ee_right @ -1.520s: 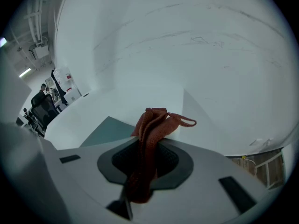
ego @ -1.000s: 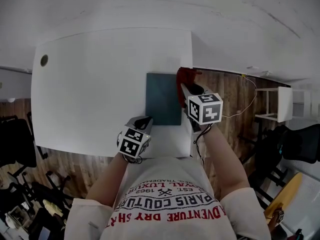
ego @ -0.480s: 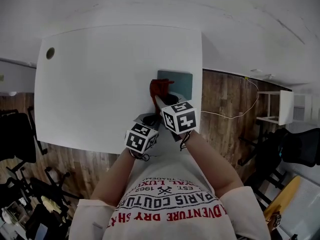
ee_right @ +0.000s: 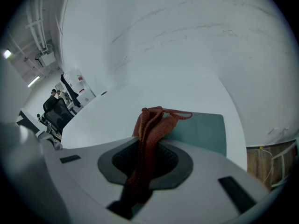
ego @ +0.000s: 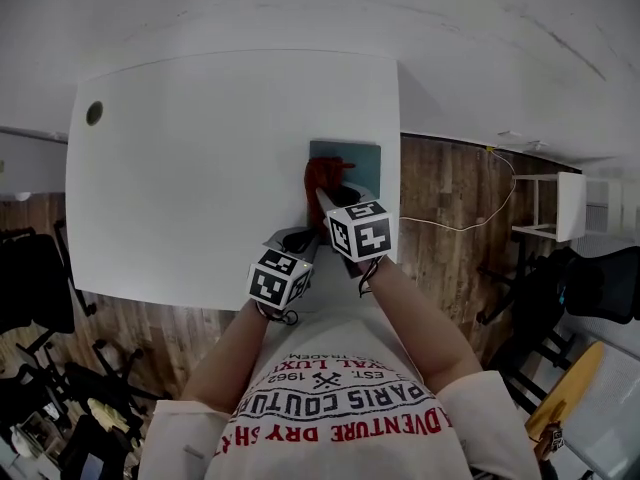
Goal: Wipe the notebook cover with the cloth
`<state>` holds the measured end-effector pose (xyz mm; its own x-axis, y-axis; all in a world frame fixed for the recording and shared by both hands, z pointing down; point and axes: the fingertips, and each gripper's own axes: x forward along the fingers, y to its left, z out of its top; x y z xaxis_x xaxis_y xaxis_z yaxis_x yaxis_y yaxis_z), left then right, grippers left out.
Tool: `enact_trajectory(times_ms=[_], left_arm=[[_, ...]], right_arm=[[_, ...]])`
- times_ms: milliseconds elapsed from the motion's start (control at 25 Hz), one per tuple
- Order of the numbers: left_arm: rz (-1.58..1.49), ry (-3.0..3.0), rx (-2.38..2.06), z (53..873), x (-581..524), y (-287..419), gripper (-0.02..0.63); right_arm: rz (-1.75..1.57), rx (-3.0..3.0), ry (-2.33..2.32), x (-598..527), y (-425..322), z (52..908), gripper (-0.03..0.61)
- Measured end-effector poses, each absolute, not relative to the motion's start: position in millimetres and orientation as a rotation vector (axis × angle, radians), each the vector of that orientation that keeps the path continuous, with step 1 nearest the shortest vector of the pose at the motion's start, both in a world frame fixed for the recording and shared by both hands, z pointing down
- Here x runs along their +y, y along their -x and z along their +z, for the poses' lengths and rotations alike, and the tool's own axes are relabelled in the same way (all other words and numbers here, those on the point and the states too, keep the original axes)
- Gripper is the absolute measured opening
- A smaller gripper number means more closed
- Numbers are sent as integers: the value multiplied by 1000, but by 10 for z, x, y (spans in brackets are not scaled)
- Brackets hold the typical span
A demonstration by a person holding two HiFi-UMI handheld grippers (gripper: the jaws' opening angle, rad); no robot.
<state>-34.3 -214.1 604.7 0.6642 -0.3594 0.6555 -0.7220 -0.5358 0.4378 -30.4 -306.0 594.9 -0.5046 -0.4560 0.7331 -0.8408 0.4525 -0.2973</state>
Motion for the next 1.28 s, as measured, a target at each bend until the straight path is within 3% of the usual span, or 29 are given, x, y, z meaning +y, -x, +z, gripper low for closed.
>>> enact_trajectory(times_ms=[1280], left_arm=[[653, -2166, -822, 6045, -2127, 315, 9]], right_arm=[[979, -1898, -1436, -2910, -1319, 6005, 75]])
